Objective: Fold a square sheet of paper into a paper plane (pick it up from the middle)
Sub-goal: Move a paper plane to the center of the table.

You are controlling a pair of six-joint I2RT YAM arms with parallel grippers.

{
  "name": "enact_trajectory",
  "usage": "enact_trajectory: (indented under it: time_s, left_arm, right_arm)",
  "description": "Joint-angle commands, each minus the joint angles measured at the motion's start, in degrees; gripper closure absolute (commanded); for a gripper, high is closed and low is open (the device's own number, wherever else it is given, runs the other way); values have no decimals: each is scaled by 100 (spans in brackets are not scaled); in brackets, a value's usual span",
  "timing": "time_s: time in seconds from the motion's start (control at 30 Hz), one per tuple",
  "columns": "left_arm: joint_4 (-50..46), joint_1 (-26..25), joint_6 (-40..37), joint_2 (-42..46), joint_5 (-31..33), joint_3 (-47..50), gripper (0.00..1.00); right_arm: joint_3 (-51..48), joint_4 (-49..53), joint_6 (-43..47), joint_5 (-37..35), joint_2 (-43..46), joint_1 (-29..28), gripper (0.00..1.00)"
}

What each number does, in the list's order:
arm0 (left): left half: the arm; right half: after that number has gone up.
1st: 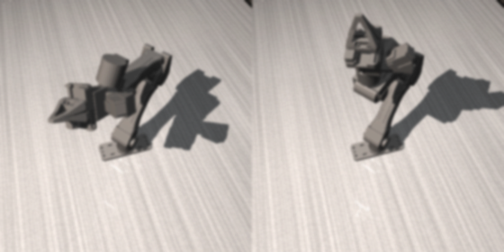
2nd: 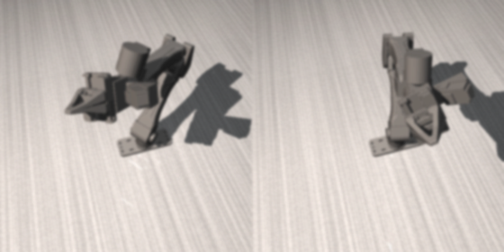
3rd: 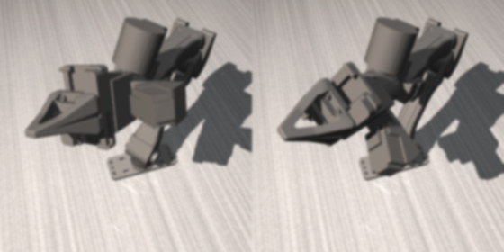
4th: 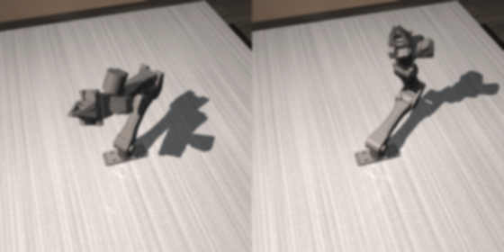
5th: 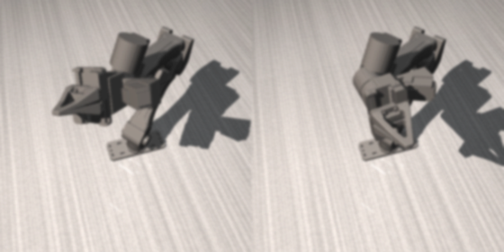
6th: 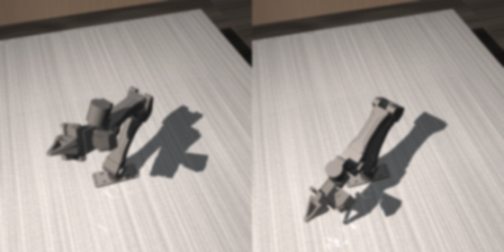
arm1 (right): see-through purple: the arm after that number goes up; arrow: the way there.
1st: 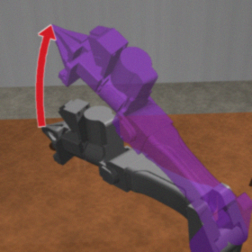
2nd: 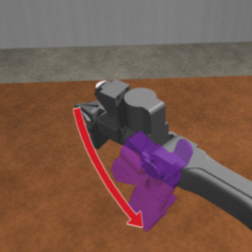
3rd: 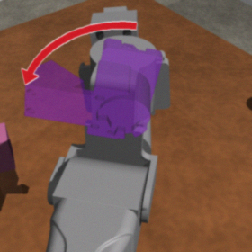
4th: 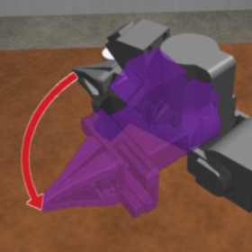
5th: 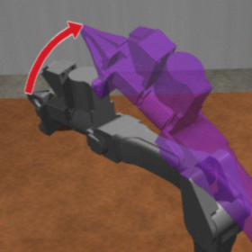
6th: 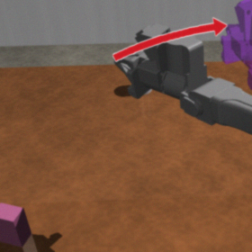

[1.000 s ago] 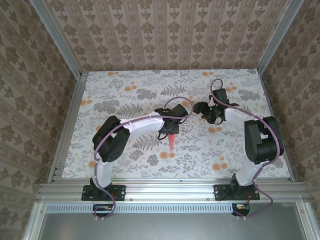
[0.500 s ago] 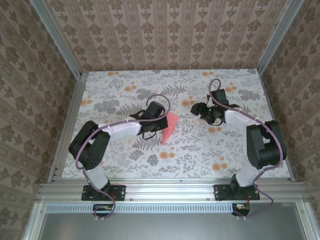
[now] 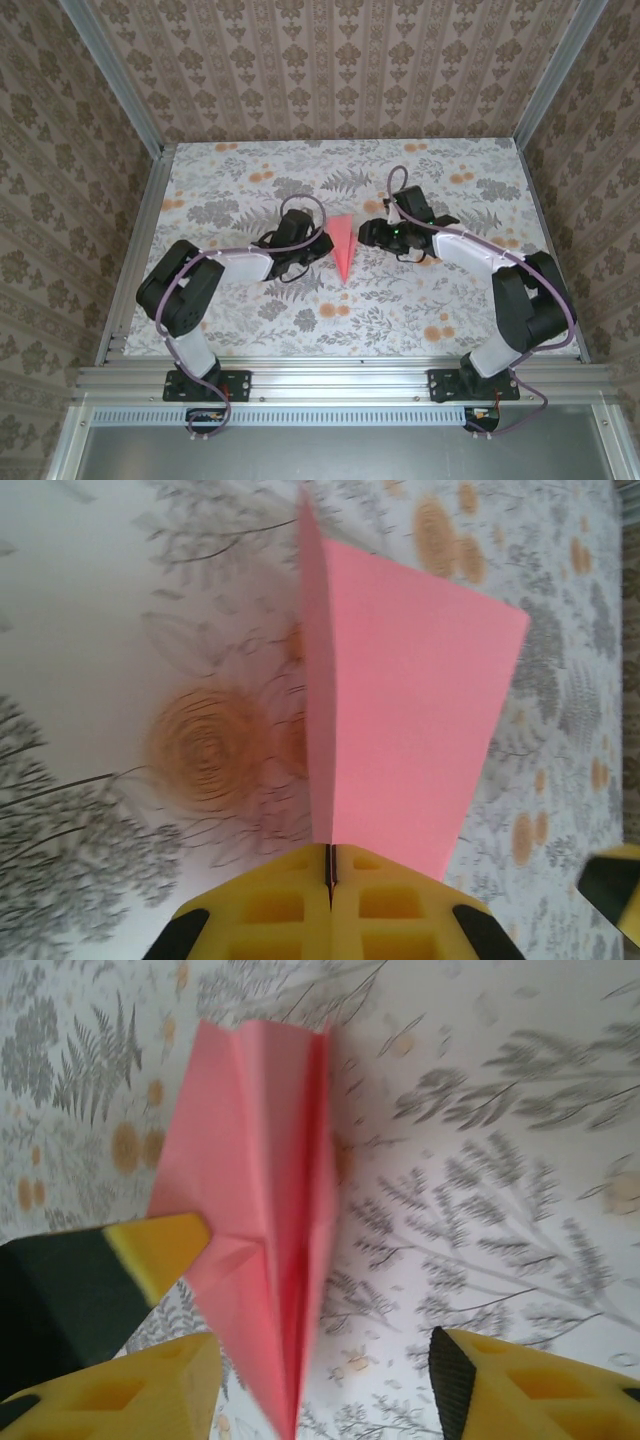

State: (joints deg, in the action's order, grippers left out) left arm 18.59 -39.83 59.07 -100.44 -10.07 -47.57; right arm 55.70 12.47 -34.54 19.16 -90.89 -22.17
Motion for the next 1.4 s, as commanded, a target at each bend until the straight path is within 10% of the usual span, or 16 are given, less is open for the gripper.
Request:
enact_trajectory:
  time_s: [0.0, 0.5, 1.37]
  left_arm:
    - [354, 31, 212, -134, 18, 189, 100]
    - [468, 33, 211, -177, 27, 364, 100]
    - [497, 28, 243, -253, 22, 381, 100]
  right_arm:
    - [204, 318, 193, -233, -245, -241, 46]
    - [1098, 870, 712, -628, -1050, -1098, 68]
    - [1355, 806, 734, -280, -1848, -1188, 56]
